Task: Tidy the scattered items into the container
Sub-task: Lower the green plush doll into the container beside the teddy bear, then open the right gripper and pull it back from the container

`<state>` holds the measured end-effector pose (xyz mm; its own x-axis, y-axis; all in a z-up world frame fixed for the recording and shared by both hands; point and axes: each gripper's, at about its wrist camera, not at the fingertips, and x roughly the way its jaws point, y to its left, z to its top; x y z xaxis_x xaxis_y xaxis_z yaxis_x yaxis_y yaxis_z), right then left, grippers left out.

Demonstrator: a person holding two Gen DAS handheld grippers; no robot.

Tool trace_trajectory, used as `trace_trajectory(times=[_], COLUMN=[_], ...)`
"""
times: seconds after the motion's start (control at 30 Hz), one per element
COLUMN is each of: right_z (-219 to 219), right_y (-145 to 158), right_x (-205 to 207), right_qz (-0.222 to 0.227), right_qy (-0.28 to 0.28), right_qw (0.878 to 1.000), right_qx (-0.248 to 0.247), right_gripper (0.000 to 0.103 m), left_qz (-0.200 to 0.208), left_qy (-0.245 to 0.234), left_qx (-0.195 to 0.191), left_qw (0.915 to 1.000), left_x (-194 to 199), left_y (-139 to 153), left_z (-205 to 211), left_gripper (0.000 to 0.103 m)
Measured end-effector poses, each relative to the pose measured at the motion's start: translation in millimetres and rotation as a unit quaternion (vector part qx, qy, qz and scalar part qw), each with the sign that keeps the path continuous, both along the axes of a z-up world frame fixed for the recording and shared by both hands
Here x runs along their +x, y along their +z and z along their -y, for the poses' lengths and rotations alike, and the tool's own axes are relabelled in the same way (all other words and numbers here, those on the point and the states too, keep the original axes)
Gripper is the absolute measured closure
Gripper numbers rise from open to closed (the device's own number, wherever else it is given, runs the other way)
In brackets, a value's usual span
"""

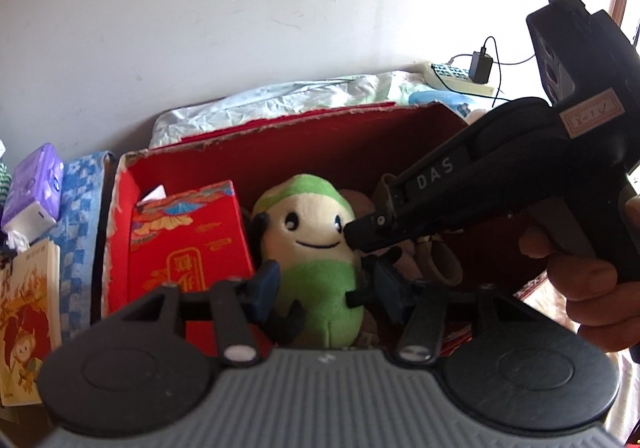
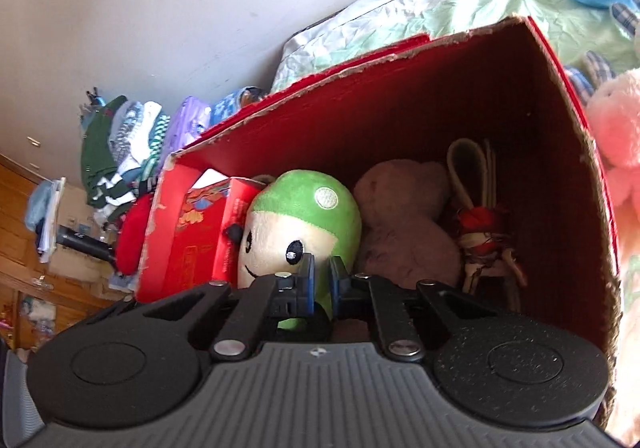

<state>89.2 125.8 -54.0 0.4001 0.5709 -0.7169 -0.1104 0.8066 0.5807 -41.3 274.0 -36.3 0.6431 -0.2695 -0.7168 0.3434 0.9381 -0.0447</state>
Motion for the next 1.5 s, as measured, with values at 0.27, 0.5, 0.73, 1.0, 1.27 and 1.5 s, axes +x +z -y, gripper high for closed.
trace_trajectory(times=[0.27,0.5,0.73,1.0,1.27,1.5], right_z=[11,11,19,27,39,54], right_y=[5,10,12,26,51,49], right_x=[-5,-13,-22,-42,-74,-95], right_qz=[0.002,0.017,0.021,0.042,0.089,0.090], right_qy=[-0.011,-0.013,-0.026,-0.036,-0.044,-0.053], right_qw=[1.000,1.000,0.999,0.998,0.995,0.994], right_qx=[0.010,-0.005,-0.001,0.007,-0.011,-0.021], right_gripper=[0.077,0.076,0.077,0.077,0.076,0.075], left_qz=[-0.013,-0.012,-0.024,-0.010,0.006,0.004], left_qy=[0.013,0.018,0.041,0.073,0.097,0.122], left_qx=[0.003,0.008,0.021,0.043,0.066,0.088], left_qw=[0.9998,0.9997,0.9986,0.9963,0.9930,0.9887], left_x=[5,6,8,0,-17,-31], left_y=[2,6,3,14,28,33], left_z=[5,10,11,14,22,34], left_gripper=[0.047,0.046,0.046,0.045,0.032,0.019])
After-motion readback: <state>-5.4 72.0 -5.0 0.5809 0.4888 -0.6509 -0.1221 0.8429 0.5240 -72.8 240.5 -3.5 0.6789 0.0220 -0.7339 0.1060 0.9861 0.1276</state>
